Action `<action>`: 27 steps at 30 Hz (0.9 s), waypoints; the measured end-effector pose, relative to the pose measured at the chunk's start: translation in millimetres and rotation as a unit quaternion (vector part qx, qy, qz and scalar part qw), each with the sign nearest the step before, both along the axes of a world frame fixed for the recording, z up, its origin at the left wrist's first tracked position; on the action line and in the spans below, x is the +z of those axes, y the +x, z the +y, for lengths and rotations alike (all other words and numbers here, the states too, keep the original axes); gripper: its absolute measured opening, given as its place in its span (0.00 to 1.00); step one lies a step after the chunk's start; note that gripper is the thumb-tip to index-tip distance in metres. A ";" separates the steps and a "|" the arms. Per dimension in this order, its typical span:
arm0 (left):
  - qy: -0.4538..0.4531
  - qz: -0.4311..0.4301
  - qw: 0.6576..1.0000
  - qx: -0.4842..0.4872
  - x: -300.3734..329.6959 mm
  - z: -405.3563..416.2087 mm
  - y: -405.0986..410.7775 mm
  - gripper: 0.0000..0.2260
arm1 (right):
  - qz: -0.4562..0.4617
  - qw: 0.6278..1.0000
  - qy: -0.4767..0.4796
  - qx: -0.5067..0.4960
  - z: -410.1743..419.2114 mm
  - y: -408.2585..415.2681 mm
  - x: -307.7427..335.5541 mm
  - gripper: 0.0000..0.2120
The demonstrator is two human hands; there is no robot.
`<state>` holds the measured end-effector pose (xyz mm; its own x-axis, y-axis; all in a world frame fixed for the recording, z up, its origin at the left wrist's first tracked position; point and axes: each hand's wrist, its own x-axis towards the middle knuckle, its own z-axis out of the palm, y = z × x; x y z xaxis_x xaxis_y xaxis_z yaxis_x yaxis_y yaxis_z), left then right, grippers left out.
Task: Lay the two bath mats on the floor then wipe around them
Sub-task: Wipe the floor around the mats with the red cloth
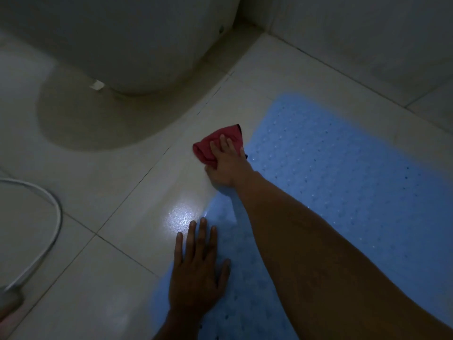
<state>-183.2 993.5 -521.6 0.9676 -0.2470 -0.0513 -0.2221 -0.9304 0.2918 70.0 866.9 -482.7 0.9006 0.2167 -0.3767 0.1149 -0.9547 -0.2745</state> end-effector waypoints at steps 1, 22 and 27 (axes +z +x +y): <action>0.002 0.004 1.000 -0.001 0.4 0.0 0.5 0.37 | -0.004 1.000 -0.004 -0.003 -0.4 4.2 -0.4 0.38; 0.003 -0.014 1.000 0.000 0.4 -0.3 3.5 0.36 | -0.123 0.991 0.061 0.000 -23.4 14.3 -15.0 0.28; 0.012 -0.008 1.000 -0.002 -1.7 1.6 6.5 0.36 | -0.040 0.996 -0.042 -0.061 -35.5 74.4 -1.4 0.34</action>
<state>-176.7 995.1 -523.3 0.9675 -0.2494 -0.0410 -0.2302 -0.9363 0.2652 144.4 831.4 -484.0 0.9461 0.0739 -0.3155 0.0138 -0.9819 -0.1886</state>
